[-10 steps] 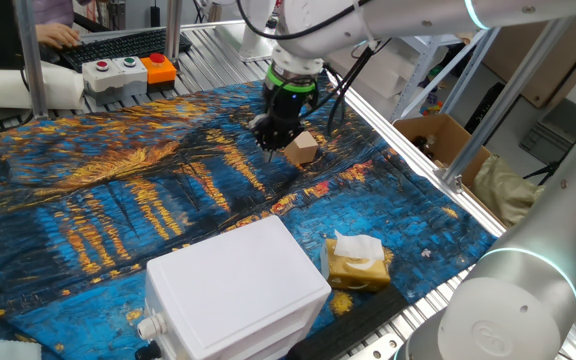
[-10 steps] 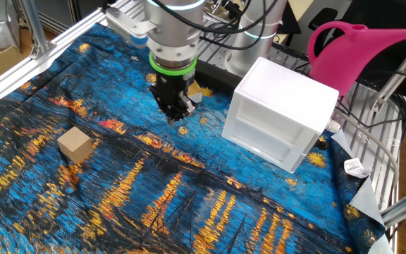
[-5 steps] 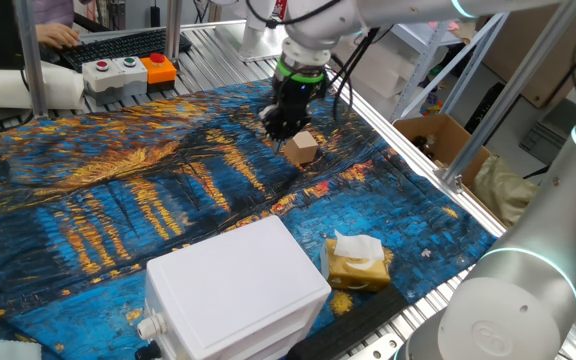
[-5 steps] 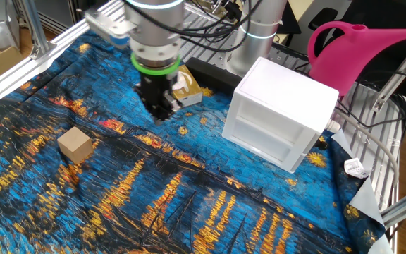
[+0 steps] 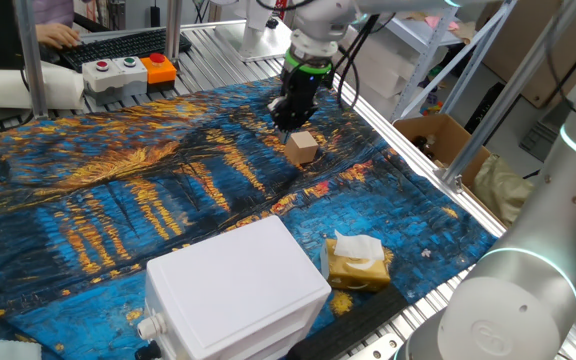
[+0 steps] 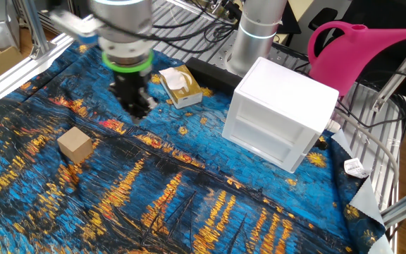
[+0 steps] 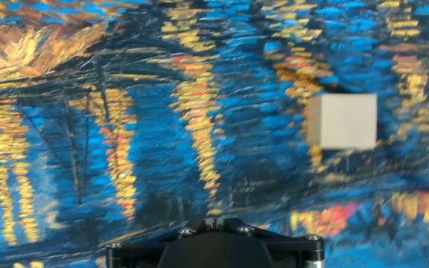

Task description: Pick up the small block on the left and move it to the right

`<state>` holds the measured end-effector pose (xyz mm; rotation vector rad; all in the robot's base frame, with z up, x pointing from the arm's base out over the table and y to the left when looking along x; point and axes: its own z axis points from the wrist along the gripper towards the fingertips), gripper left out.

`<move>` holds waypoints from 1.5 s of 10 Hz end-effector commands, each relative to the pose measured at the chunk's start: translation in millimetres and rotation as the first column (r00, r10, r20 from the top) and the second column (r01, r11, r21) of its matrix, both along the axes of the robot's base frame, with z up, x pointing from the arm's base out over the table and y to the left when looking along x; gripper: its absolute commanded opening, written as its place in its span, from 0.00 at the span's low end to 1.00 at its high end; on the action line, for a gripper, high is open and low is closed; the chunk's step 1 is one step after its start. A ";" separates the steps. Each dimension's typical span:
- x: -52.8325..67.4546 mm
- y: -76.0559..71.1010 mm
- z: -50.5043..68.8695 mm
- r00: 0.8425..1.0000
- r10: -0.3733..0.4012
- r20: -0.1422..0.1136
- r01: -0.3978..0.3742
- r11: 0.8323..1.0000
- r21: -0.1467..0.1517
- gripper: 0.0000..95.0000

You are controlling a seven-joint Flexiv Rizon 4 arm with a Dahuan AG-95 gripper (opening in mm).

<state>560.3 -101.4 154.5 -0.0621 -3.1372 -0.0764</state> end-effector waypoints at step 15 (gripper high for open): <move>11.8 -68.9 -35.2 0.985 0.170 0.039 -0.172 0.984 0.039 0.00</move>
